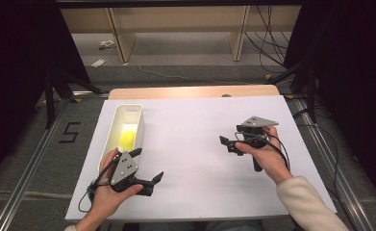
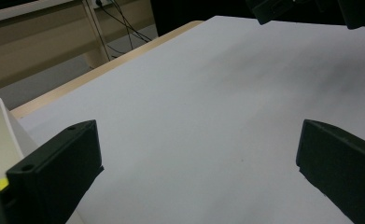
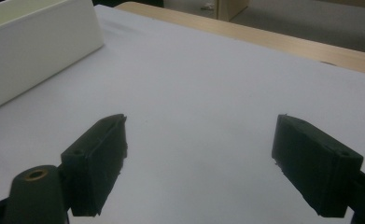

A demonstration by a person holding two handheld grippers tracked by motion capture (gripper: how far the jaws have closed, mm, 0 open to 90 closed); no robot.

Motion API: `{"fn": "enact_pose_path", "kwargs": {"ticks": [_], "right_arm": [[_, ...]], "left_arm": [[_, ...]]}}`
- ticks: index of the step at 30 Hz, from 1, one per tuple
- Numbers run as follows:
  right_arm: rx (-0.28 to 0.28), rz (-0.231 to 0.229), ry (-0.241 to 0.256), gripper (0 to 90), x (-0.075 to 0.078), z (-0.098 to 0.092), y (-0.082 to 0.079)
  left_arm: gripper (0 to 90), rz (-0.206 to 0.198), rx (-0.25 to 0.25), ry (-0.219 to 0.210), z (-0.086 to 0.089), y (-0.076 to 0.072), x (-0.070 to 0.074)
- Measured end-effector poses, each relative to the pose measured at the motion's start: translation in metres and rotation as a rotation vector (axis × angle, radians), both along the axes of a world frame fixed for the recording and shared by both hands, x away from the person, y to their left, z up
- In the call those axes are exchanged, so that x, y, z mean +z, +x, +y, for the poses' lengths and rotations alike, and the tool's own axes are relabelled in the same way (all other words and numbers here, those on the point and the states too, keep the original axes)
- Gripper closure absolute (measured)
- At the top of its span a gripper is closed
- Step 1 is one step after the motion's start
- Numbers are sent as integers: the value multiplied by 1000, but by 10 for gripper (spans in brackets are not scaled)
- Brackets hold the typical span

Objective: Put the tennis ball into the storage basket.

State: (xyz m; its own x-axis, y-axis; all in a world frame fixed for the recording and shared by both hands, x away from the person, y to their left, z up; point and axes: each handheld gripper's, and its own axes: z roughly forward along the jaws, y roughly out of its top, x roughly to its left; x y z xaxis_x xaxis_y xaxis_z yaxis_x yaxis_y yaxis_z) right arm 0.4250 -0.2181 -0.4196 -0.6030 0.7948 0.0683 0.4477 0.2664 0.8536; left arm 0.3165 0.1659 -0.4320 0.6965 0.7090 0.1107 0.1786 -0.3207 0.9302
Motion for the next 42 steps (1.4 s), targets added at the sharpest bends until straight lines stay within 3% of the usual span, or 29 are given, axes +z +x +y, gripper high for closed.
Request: {"fn": "enact_pose_path", "kwargs": {"ticks": [13, 42], "right_arm": [[-32, -7, 7, 189, -5, -23, -10], [-74, -10, 14, 189, -9, -50, -30]], "left_arm": [[0, -2, 9, 0, 2, 1, 0], [0, -4, 19, 0, 4, 1, 1]]}}
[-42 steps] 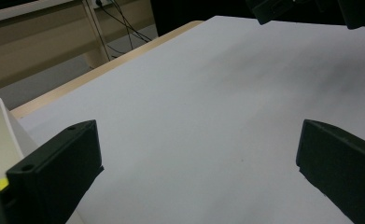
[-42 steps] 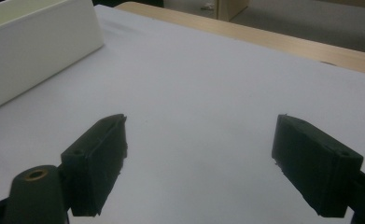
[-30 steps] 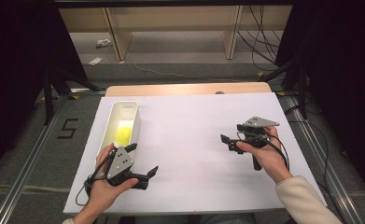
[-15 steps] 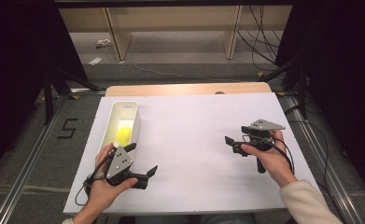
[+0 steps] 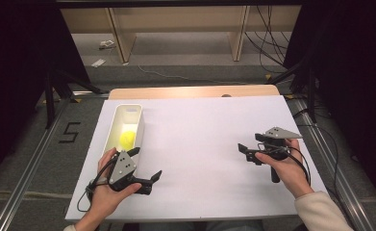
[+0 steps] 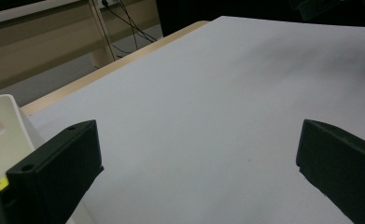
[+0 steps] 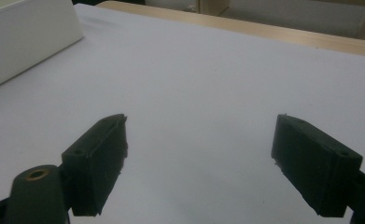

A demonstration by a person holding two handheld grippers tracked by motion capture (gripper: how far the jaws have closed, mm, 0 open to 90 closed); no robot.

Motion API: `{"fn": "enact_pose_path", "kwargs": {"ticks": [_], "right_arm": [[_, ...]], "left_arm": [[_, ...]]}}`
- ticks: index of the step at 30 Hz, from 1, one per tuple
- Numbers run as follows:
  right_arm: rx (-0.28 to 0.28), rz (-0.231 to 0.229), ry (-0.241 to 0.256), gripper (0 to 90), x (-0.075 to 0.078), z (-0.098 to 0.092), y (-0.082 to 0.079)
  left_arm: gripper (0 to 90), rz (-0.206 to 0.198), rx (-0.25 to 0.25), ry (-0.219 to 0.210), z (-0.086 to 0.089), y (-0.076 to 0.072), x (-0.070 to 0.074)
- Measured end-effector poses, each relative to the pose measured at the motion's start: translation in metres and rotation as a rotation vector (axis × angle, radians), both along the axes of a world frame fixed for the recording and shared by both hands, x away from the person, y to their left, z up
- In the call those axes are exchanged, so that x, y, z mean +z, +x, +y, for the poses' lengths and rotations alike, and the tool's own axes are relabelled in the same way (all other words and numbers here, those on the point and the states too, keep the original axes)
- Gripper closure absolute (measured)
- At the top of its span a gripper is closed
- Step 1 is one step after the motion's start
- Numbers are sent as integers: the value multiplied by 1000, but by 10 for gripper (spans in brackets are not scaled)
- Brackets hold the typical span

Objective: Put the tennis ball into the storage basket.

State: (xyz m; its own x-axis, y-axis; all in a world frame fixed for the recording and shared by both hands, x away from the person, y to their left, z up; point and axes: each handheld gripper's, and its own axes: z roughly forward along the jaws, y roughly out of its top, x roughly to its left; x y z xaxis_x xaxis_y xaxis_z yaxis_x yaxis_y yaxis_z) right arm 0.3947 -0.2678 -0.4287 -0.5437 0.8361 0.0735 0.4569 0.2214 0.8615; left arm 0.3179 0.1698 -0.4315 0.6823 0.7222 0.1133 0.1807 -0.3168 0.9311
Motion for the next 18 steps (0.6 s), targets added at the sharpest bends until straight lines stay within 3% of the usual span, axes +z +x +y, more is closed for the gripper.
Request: {"fn": "enact_pose_path", "kwargs": {"ticks": [18], "right_arm": [[-15, 8, 0, 189, -4, -10, -10]], "left_arm": [[0, -2, 5, -2, 1, 0, 0]]}}
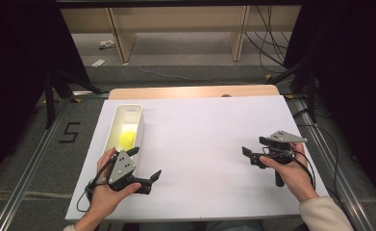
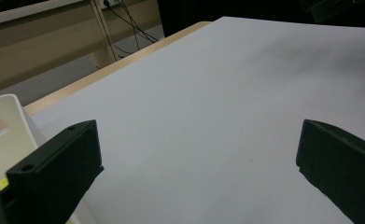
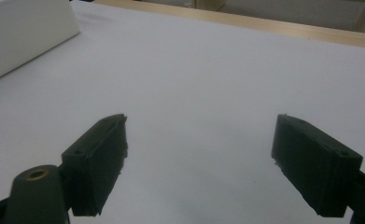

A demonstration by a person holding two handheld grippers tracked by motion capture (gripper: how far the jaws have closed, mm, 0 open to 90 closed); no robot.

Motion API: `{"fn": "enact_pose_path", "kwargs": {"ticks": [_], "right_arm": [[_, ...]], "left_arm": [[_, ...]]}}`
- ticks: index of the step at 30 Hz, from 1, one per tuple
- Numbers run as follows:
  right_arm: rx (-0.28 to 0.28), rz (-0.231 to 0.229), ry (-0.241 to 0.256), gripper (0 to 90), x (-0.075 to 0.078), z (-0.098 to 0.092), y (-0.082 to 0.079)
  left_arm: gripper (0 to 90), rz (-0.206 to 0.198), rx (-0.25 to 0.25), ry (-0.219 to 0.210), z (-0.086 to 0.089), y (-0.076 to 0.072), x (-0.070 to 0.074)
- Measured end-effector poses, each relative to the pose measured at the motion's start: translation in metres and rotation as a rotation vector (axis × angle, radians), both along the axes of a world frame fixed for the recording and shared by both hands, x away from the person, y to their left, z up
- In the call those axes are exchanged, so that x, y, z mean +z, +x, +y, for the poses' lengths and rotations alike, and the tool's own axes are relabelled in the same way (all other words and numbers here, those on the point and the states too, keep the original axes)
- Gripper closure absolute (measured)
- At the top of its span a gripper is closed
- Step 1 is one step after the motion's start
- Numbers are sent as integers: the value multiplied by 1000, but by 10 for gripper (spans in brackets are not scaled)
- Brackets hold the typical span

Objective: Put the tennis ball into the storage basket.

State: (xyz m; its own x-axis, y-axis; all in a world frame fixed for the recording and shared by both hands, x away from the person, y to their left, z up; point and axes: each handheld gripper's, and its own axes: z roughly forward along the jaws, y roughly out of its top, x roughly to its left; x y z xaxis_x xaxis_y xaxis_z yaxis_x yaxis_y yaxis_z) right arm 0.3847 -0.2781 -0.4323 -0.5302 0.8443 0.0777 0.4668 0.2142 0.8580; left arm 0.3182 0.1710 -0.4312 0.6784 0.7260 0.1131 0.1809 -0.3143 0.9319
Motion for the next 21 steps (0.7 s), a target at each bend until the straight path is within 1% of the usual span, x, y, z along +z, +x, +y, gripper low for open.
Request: {"fn": "enact_pose_path", "kwargs": {"ticks": [7, 13, 17, 21], "right_arm": [[0, -1, 5, 189, 0, -1, -2], [-4, -17, 10, 189, 2, -1, -2], [-1, -7, 6, 188, -1, 0, -3], [1, -9, 4, 188, -2, 1, -2]], "left_arm": [[0, 0, -1, 0, 0, 0, 0], [0, -1, -4, -1, 0, 0, 0], [0, -1, -6, 0, -1, 0, 0], [0, 1, -9, 1, -1, 0, 0]]}}
